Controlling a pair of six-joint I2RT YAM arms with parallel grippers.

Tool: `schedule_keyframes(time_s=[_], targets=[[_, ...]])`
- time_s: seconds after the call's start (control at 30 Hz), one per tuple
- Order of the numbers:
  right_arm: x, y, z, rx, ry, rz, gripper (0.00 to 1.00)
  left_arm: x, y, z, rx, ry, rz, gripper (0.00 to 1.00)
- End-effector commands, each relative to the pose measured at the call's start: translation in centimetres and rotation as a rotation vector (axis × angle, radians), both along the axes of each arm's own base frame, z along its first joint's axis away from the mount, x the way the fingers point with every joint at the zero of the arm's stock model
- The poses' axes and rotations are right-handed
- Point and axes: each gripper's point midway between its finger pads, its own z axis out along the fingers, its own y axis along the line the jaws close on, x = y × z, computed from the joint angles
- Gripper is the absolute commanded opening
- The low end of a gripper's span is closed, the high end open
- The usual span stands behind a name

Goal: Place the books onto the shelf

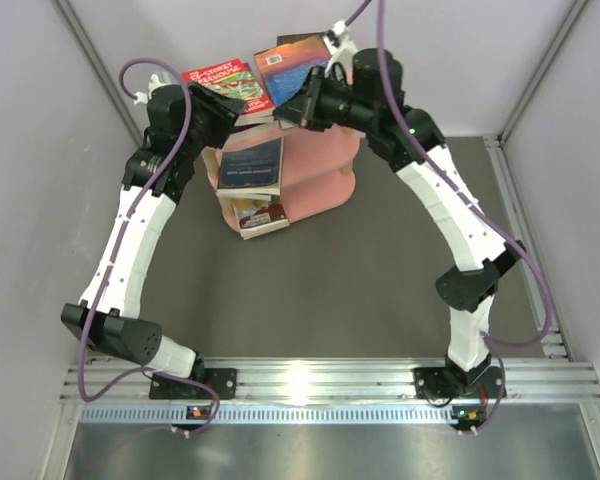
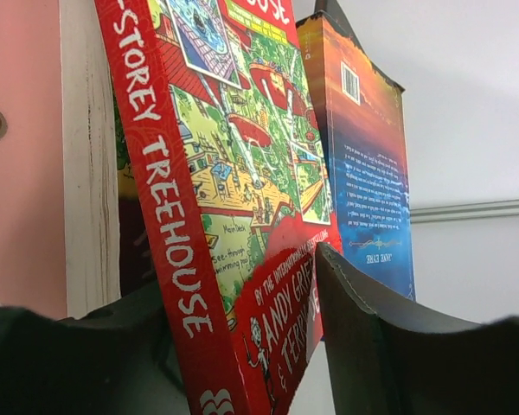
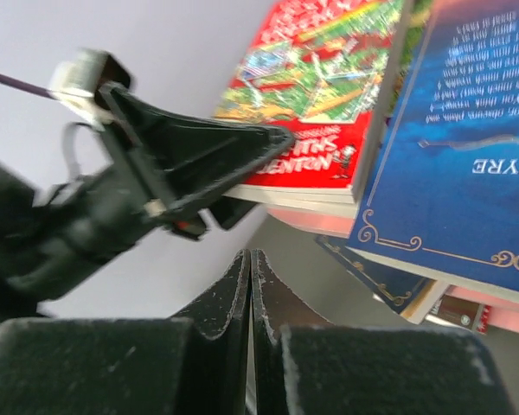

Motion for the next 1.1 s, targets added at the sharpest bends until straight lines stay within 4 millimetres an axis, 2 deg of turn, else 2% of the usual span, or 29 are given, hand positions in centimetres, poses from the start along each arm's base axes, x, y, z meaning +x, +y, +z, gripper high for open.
schedule_keyframes(time_s=[0.0,0.07,0.2,0.23,0.33,0.57,0.73,0.87,1.07], targets=[[0.0,0.6,0.8,-0.054,-0.106,-0.09,0.0,-1.1,0.4,-4.4,0.095,0.161,-0.037,0.53],[0.5,1.4,-0.8,-0.111,-0.113,-0.128,0.0,-1.0,0.3,-4.5,0.112,0.164,-0.053,0.51],[1.5,2.1,-2.1,-0.156,-0.123,-0.185,0.0,-1.0,0.5,-5.1,0.138,0.189,-0.068,0.42],[2.2,1.8,-2.4,-0.165,-0.123,-0.228,0.0,-0.9,0.5,-5.4,0.144,0.202,-0.068,0.35],[3.1,1.6,-2.4,-0.172,-0.137,-0.273,0.0,-1.1,0.2,-6.2,0.154,0.229,-0.103,0.21],[5.5,0.2,-4.4,-0.234,-0.116,-0.421,0.0,-1.0,0.7,-6.9,0.173,0.253,-0.103,0.13],[6.0,0.2,-5.5,-0.271,-0.114,-0.45,0.0,-0.9,0.6,-7.6,0.175,0.271,-0.126,0.11],[5.4,1.3,-5.2,-0.271,-0.142,-0.429,0.0,-0.7,0.4,-8.2,0.175,0.286,-0.138,0.1],[3.5,2.9,-2.6,-0.194,-0.184,-0.387,0.0,-0.5,0.4,-8.7,0.175,0.298,-0.146,0.08]])
